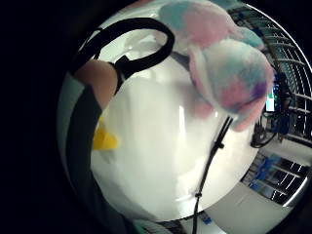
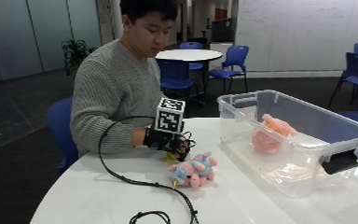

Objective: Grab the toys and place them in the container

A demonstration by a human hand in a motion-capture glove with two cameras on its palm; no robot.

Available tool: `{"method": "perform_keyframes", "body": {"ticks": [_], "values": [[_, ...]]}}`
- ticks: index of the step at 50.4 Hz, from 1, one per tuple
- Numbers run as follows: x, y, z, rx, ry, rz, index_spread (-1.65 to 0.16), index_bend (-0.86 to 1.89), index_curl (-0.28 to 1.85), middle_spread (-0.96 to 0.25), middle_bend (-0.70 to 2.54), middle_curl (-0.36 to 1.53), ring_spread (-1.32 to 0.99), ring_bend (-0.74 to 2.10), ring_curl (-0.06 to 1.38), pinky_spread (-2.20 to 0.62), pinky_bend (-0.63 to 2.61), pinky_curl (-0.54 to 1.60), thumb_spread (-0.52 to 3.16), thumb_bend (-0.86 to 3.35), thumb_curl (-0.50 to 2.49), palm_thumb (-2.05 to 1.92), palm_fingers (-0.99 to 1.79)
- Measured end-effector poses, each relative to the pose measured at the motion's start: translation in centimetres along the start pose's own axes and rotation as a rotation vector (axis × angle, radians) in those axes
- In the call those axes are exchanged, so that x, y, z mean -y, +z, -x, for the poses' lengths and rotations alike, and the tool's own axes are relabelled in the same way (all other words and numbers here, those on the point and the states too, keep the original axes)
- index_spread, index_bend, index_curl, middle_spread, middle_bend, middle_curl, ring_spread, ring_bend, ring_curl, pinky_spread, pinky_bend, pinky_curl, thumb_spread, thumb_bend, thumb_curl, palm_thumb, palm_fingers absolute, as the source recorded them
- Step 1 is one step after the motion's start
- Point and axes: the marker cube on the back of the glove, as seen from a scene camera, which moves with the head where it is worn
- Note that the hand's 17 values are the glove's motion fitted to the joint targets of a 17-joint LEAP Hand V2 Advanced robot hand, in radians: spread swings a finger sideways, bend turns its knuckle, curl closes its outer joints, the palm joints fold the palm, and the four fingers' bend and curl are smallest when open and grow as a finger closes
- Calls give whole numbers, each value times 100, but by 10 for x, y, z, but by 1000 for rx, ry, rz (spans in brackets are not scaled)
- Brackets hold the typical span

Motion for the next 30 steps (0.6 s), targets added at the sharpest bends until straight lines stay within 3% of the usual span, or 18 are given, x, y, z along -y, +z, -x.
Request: {"method": "perform_keyframes", "body": {"ticks": [16,30], "values": [[4,-5,3,-25,-23,-57,-41,36,45,-34,81,56,-50,95,39,-20,68,25,129,9,50,50,63],[20,-110,2,-32,-63,-273,-40,37,52,-34,85,60,-53,97,40,-22,68,27,116,6,57,58,63]]}}
